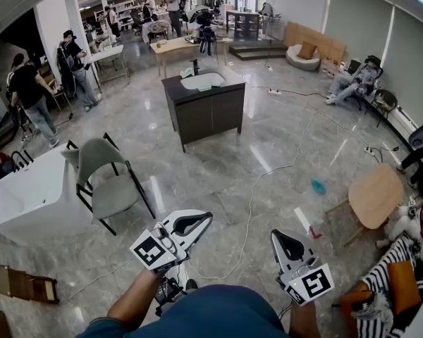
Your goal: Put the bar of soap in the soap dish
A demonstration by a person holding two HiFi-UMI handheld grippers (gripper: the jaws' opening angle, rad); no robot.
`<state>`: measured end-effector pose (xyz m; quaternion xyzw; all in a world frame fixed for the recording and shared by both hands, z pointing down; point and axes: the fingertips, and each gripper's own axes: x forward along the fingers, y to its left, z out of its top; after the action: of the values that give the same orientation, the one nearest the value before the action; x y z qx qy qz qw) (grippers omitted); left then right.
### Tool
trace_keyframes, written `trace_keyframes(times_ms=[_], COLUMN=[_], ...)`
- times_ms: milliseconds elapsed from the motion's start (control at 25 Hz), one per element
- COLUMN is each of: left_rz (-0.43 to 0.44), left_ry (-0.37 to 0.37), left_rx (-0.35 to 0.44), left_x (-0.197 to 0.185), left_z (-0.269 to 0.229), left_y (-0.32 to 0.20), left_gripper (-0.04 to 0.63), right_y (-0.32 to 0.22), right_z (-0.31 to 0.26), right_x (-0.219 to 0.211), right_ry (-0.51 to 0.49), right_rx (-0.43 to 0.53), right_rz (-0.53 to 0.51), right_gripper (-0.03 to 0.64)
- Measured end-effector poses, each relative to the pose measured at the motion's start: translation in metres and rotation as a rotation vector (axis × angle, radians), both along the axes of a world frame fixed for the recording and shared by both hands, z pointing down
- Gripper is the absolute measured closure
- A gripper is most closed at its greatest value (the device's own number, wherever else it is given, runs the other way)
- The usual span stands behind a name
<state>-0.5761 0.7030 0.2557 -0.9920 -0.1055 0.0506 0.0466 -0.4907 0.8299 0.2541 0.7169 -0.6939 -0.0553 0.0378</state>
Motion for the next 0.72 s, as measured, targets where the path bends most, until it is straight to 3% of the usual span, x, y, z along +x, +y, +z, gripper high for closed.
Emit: trace_keyframes(times_ms=[720], left_rz=[-0.028], left_ry=[-0.034], left_rx=[0.007], left_x=[0.032], left_z=[0.012], left_y=[0.028], left_gripper=[0.594], right_y=[0.026], right_z=[0.007], right_x=[0.026], right_ry=[-0.028], right_rx=[0.028], right_rz=[-0.049], right_gripper=[0.602])
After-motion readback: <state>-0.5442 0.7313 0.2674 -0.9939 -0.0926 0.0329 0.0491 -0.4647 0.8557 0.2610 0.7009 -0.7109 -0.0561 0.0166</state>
